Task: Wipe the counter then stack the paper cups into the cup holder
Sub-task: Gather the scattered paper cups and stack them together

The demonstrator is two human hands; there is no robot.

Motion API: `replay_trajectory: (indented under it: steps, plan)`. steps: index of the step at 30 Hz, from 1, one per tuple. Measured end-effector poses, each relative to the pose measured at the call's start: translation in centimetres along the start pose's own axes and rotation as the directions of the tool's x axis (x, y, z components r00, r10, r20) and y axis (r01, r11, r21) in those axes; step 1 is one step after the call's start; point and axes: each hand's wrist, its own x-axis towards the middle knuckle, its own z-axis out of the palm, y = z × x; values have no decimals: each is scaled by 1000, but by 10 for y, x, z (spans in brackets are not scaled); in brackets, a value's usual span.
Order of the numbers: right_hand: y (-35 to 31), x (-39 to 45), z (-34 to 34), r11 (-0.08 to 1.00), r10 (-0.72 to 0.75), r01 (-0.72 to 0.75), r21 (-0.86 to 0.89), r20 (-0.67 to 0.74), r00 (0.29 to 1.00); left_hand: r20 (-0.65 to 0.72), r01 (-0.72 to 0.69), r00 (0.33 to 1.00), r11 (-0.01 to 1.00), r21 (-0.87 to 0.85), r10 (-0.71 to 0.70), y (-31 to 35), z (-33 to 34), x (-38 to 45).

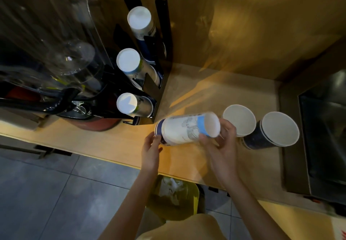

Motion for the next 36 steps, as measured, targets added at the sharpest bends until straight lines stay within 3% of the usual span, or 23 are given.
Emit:
replay_trajectory:
  steps: [4, 8, 14, 19, 25, 30, 33, 36]
  plan:
    - [-2, -10, -25, 975, 131, -123, 188, -33, 991, -33, -195, 980, 981, -14, 195, 18, -5, -29]
    - [3, -10, -37, 838, 331, -329, 435, 74, 941, 12, -313, 950, 950, 13, 313, 30, -1, -48]
    - [5, -7, -41, 726, 457, -439, 529, 105, 883, 147, -396, 913, 913, 99, 380, 45, 10, -54]
    - [-3, -9, -45, 766, 435, -405, 499, 60, 898, 177, -412, 904, 903, 124, 388, 53, 9, -58]
    - [-20, -17, -58, 837, 362, -285, 466, -82, 929, 119, -355, 930, 934, 31, 349, 60, 7, -63]
    - [-54, -18, -100, 900, 179, -68, 430, -223, 958, 168, -212, 957, 966, -145, 236, 61, -5, -52]
    - [-77, -7, -121, 817, 152, 0, 577, -215, 965, 231, -33, 969, 971, -238, 90, 52, -10, -42]
    - [-89, 2, -128, 551, 172, 0, 835, -114, 978, 343, 159, 938, 941, -297, -50, 40, -14, -35]
